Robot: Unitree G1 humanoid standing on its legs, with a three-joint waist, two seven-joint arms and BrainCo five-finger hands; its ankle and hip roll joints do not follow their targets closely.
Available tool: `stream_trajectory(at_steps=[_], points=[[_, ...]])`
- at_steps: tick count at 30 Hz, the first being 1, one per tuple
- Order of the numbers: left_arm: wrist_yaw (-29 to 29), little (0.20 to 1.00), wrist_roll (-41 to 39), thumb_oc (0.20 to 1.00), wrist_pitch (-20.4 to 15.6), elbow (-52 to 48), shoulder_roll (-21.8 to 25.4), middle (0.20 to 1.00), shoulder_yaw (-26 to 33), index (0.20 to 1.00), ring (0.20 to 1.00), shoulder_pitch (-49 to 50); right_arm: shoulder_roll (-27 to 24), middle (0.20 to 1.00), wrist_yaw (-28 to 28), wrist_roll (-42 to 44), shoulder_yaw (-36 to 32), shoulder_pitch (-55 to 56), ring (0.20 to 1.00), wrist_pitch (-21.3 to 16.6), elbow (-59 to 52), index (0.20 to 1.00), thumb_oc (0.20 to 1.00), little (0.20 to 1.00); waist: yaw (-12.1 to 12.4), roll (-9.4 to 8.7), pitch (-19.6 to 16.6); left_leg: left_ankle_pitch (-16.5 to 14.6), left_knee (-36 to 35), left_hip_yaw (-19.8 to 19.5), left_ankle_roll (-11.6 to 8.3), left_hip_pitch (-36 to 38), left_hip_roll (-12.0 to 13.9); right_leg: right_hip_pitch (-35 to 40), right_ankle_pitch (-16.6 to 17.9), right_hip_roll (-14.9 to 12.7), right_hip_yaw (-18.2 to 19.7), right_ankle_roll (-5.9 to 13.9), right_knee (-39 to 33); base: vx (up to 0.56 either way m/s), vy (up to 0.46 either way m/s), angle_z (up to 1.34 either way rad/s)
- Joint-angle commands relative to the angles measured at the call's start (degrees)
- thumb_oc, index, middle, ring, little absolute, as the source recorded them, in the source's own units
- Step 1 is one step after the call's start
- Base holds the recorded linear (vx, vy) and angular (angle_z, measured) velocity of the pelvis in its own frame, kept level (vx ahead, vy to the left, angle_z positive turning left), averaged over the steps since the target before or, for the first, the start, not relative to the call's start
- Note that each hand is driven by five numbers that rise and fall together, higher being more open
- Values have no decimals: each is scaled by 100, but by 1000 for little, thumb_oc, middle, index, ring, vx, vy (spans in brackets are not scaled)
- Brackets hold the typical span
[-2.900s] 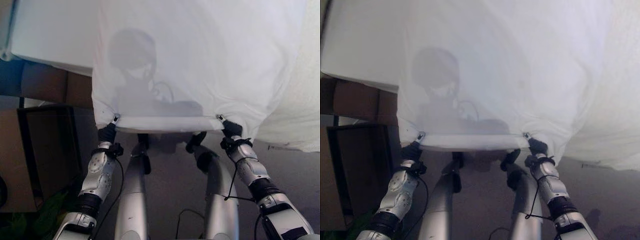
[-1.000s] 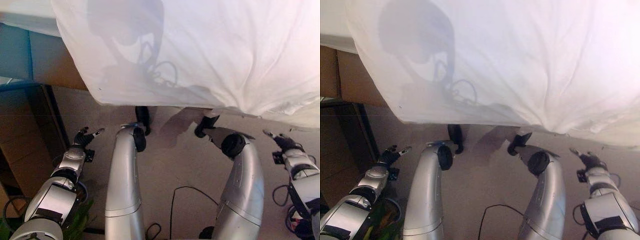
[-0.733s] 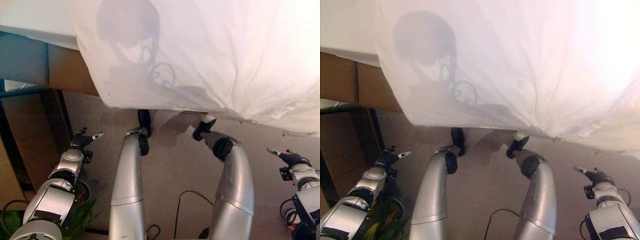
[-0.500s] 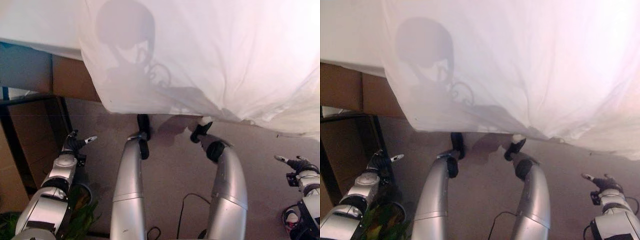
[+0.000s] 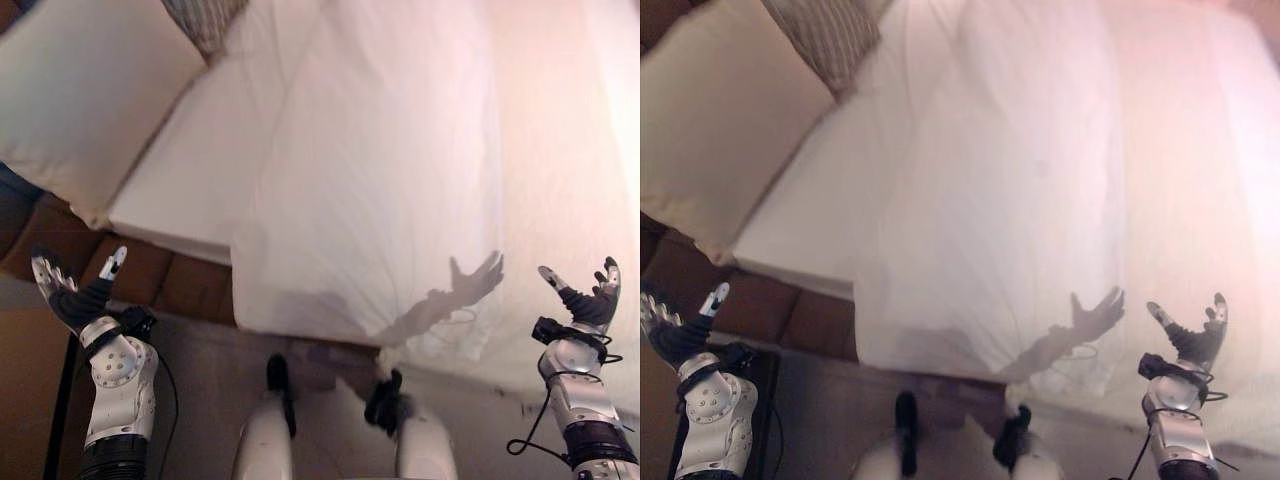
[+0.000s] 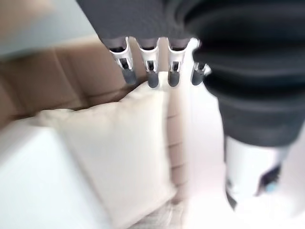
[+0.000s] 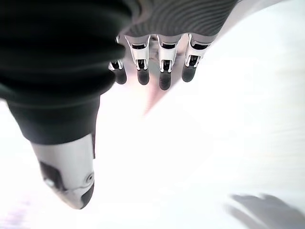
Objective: Make the bed
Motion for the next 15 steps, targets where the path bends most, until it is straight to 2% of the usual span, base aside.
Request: stream_trajectory(at_steps=[1, 5, 7, 8, 9, 10, 12, 15], points=[[266, 1000, 957, 1000, -312, -765, 118, 1000, 335, 1000, 1000, -167, -265, 1000, -44, -728, -188, -93, 1000, -431, -709, 1000, 1000, 1000, -4, 53, -263, -231, -187, 99, -75, 440, -54, 528, 529, -7, -229, 509, -811, 202, 47, 11], [188, 1000, 1203, 1000, -456, -1155, 156, 1000, 292, 1000, 1000, -235, -197, 1000, 148, -849, -78, -184, 1000, -625, -1155, 1000, 1000, 1000, 4, 48, -504, -271, -310, 178, -61, 720, -83, 780, 569, 10, -232, 550, -917, 121, 55, 3], [-724, 1000, 466, 1000, -731, -1432, 198, 1000, -113, 1000, 1000, -346, -9, 1000, 938, -242, 339, -361, 1000, -845, -1542, 1000, 1000, 1000, 10, 54, -733, -267, -385, 232, -53, 848, -102, 892, 628, 32, -192, 565, -1014, 62, 69, -10], [-1025, 1000, 174, 1000, -807, -1407, 217, 1000, -161, 1000, 1000, -324, 4, 1000, 1155, -74, 375, -330, 1000, -883, -1555, 1000, 1000, 1000, 15, 57, -816, -266, -408, 222, -52, 891, -107, 921, 629, 44, -178, 567, -1035, 45, 39, -9], [-1072, 1000, 124, 1000, -819, -1394, 227, 1000, -149, 1000, 1000, -317, 1, 1000, 1175, -55, 370, -319, 1000, -886, -1556, 1000, 1000, 1000, 20, 56, -824, -263, -418, 227, -53, 897, -107, 922, 632, 47, -174, 568, -1042, 116, 49, -10], [-1959, 1000, -408, 1000, -774, -1211, 418, 1000, -448, 1000, 1000, -266, -55, 1000, 1917, 417, 715, -308, 1000, -962, -1545, 1000, 1000, 1000, 41, 60, -997, -275, -450, 249, -60, 1012, -103, 1016, 611, 75, -135, 568, -1077, 115, 49, -9], [-2843, 1000, -899, 1000, -635, -903, 637, 1000, -856, 1000, 1000, -352, -124, 1000, 2605, 882, 1095, -405, 1000, -902, -1368, 1000, 1000, 1000, 45, 65, -1058, -299, -468, 262, -62, 1132, -108, 1072, 568, 92, -98, 562, -1074, 122, 57, -7], [-3421, 1000, -1605, 1000, -430, -331, 446, 1000, -1645, 1000, 1000, -924, -95, 1000, 2949, 1143, 1755, -985, 1000, -771, -998, 1000, 1000, 1000, 17, 77, -943, -325, -376, 268, -15, 989, -151, 878, 594, 26, -30, 565, -944, -16, 44, -10]])
